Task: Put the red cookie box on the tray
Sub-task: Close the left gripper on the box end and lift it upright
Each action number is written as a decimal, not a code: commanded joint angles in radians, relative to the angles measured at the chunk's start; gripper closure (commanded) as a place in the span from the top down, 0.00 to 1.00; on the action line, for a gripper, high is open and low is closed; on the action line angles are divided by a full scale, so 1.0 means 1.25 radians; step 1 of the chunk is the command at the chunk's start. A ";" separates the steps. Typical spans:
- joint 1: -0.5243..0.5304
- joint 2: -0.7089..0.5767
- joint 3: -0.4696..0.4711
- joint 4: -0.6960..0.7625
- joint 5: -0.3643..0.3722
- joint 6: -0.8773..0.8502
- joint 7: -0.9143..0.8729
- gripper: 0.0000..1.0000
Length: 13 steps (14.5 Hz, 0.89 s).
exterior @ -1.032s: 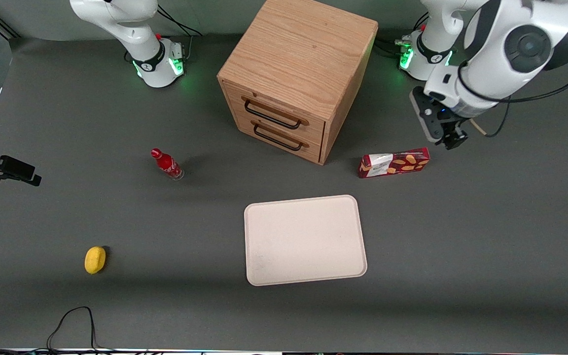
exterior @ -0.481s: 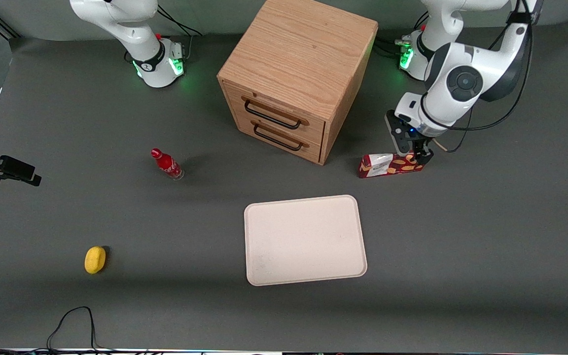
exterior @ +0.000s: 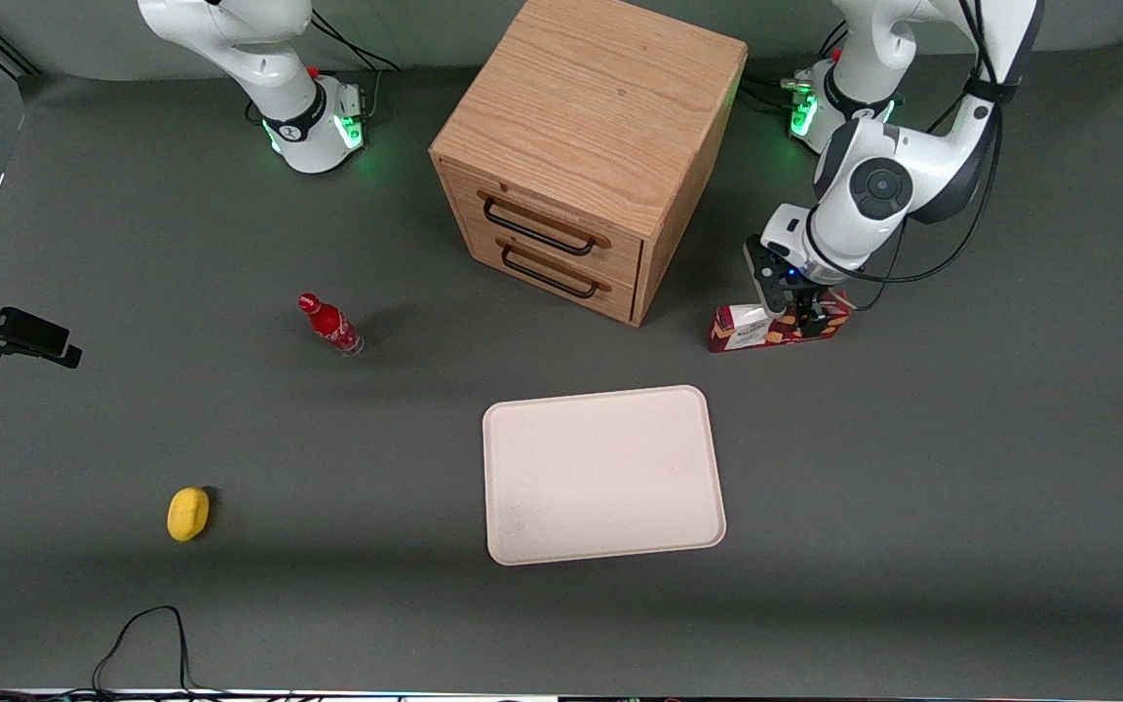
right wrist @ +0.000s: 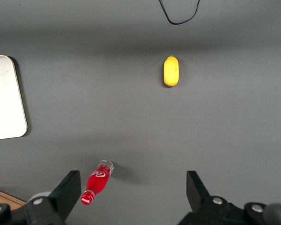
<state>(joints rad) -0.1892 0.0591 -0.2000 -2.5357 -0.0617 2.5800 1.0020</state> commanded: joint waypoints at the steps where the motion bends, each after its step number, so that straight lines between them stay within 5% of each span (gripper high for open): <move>1: -0.007 0.019 0.005 -0.010 0.005 0.042 0.026 1.00; 7: -0.007 0.035 0.007 -0.009 0.008 0.067 0.043 0.92; 8: -0.007 0.036 0.007 -0.009 0.011 0.083 0.068 0.41; 9: -0.003 0.037 0.007 -0.010 0.011 0.090 0.076 0.00; 13: 0.002 0.042 0.007 -0.009 0.011 0.091 0.083 0.00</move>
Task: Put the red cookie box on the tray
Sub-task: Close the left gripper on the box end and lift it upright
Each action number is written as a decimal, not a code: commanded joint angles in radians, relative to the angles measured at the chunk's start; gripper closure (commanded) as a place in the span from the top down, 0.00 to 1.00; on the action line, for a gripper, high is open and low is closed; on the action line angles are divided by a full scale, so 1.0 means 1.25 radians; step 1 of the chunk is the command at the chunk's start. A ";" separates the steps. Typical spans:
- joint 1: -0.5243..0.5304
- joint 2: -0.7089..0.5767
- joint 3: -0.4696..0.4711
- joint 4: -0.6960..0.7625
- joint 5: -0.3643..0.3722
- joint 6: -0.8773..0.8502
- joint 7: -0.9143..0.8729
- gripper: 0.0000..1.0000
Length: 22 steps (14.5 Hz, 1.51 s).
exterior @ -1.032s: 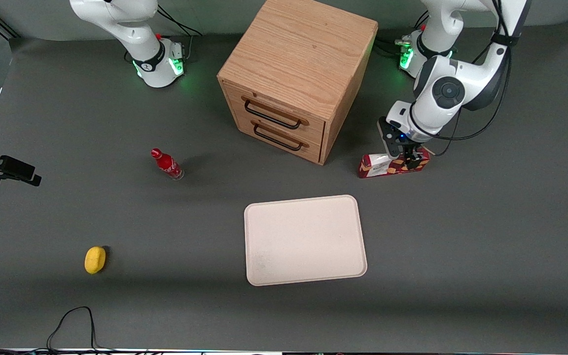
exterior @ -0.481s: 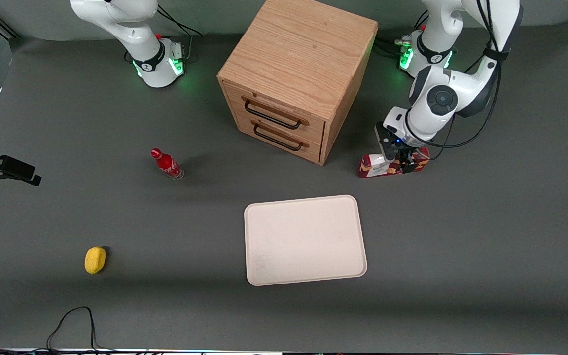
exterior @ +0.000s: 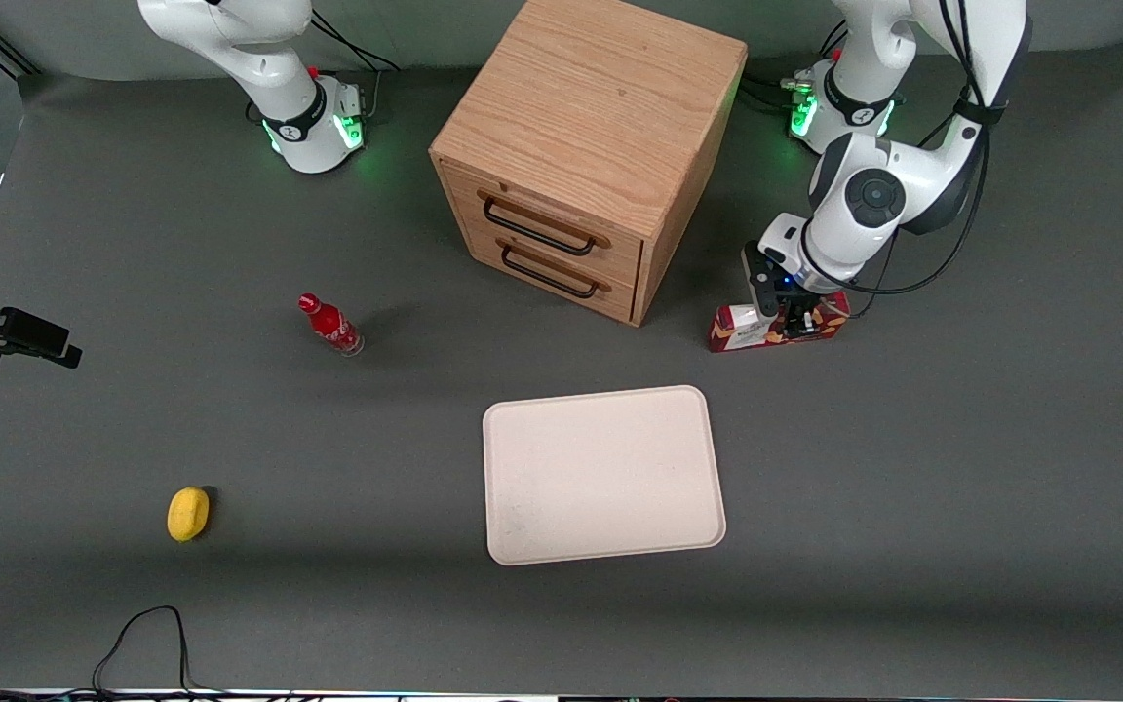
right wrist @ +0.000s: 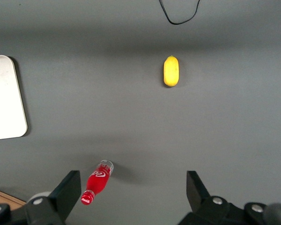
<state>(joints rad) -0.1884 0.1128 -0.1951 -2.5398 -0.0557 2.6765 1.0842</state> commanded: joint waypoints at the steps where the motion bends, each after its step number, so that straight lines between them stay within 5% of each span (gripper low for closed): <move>1: 0.001 -0.001 0.003 -0.005 0.007 0.014 0.017 0.00; 8: 0.002 -0.045 0.005 0.007 0.007 -0.013 0.017 0.00; 10: 0.002 -0.085 0.006 0.050 0.007 -0.128 0.016 0.00; 17: 0.008 -0.131 0.058 0.485 0.064 -0.737 -0.001 0.00; 22: 0.011 -0.119 0.086 0.732 0.064 -0.922 -0.072 0.00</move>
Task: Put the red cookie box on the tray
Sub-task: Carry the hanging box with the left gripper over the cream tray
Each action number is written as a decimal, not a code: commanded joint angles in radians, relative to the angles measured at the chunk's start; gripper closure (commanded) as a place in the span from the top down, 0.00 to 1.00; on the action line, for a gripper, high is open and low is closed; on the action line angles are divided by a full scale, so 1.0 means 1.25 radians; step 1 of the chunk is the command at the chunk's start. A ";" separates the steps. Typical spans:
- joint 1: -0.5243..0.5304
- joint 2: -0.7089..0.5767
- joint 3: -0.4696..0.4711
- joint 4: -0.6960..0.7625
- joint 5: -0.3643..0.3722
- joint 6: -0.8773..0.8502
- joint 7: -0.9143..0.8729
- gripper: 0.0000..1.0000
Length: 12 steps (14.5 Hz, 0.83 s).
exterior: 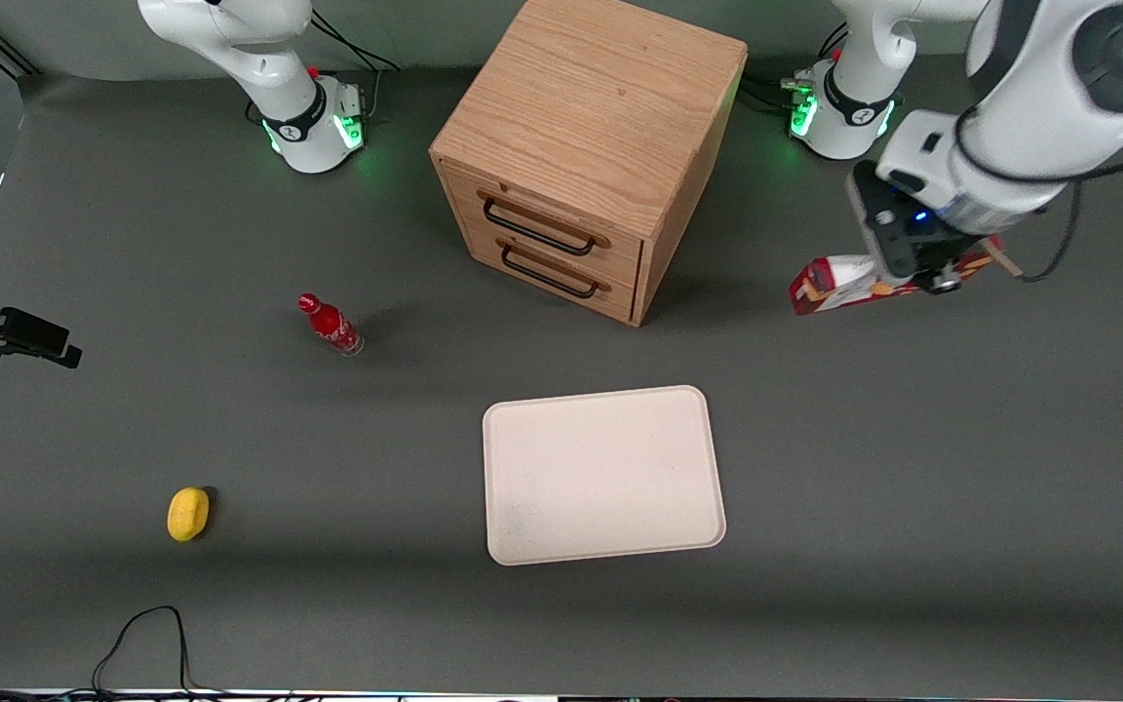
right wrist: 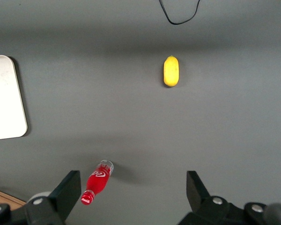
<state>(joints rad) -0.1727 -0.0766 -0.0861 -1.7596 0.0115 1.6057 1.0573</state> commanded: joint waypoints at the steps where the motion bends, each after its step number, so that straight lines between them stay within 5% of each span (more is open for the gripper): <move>1: -0.002 0.039 -0.001 0.137 0.013 -0.090 -0.092 0.00; 6: -0.010 0.075 -0.010 0.198 0.007 -0.093 -0.270 0.00; 12: -0.027 0.244 -0.068 0.390 0.001 -0.099 -0.635 0.00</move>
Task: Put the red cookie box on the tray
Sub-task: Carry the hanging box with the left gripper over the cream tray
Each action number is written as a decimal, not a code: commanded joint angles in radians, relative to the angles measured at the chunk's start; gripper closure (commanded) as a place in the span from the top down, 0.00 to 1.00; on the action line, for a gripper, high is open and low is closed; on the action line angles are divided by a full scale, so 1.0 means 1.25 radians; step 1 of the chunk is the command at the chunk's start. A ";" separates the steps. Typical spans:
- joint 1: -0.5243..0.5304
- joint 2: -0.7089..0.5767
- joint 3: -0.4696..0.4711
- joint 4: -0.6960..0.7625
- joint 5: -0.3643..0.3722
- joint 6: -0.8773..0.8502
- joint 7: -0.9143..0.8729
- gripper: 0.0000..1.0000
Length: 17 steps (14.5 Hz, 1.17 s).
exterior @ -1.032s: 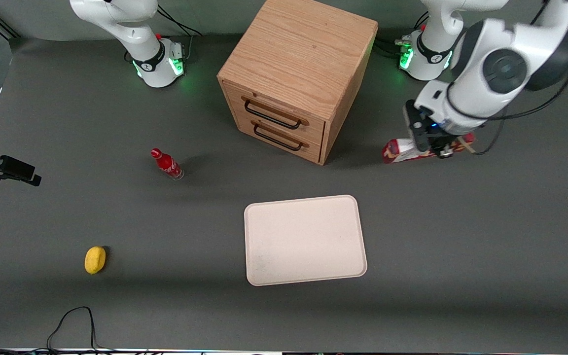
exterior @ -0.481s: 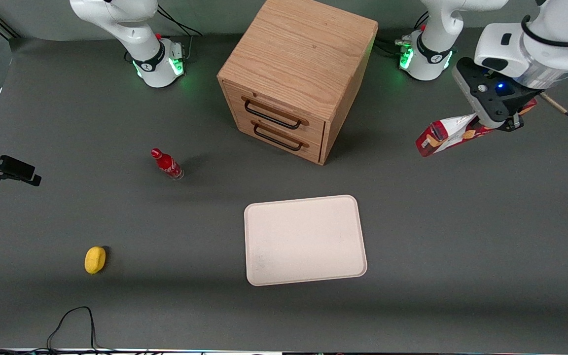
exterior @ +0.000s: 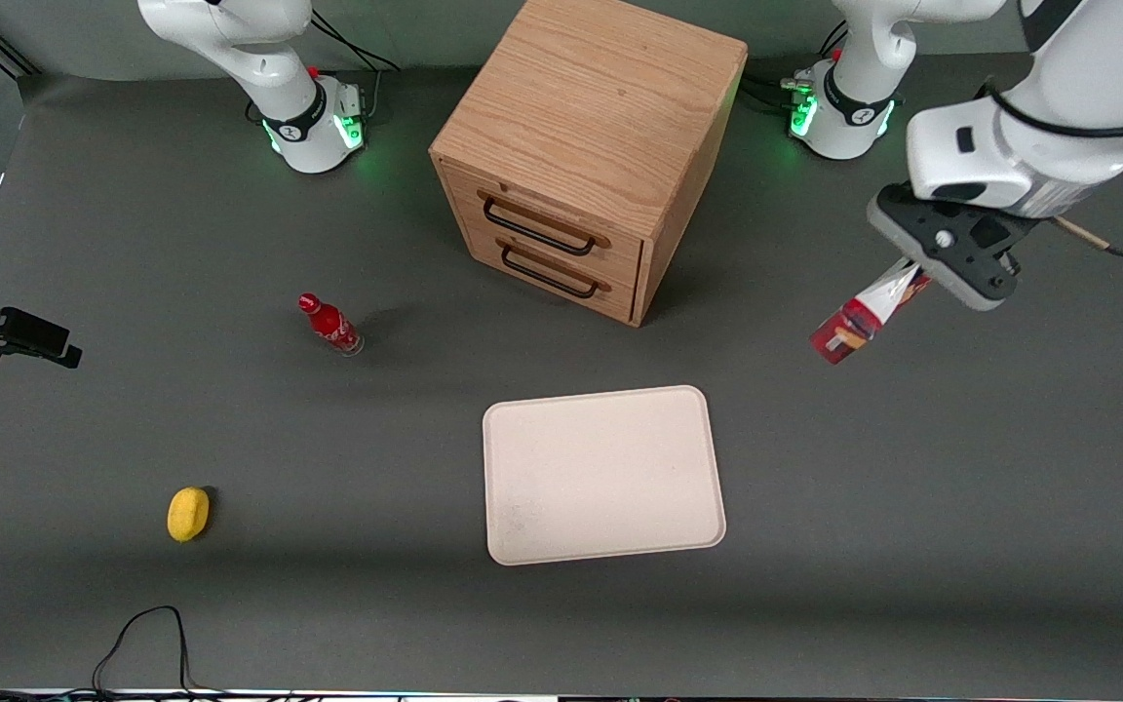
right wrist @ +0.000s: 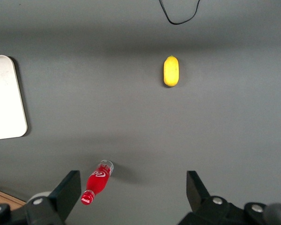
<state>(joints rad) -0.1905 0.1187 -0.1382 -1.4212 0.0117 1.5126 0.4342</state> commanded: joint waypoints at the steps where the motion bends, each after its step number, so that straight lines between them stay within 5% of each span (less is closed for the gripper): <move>1: -0.014 0.127 -0.045 0.152 0.003 -0.019 -0.213 0.00; 7: -0.121 0.405 -0.058 0.446 0.036 0.010 -0.606 0.00; 10: -0.153 0.468 -0.058 0.442 0.118 0.072 -0.677 0.00; 17: -0.152 0.542 -0.059 0.283 0.115 0.295 -0.826 0.00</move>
<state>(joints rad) -0.3745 0.7957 -0.2189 -0.9872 0.1428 1.7904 -0.5280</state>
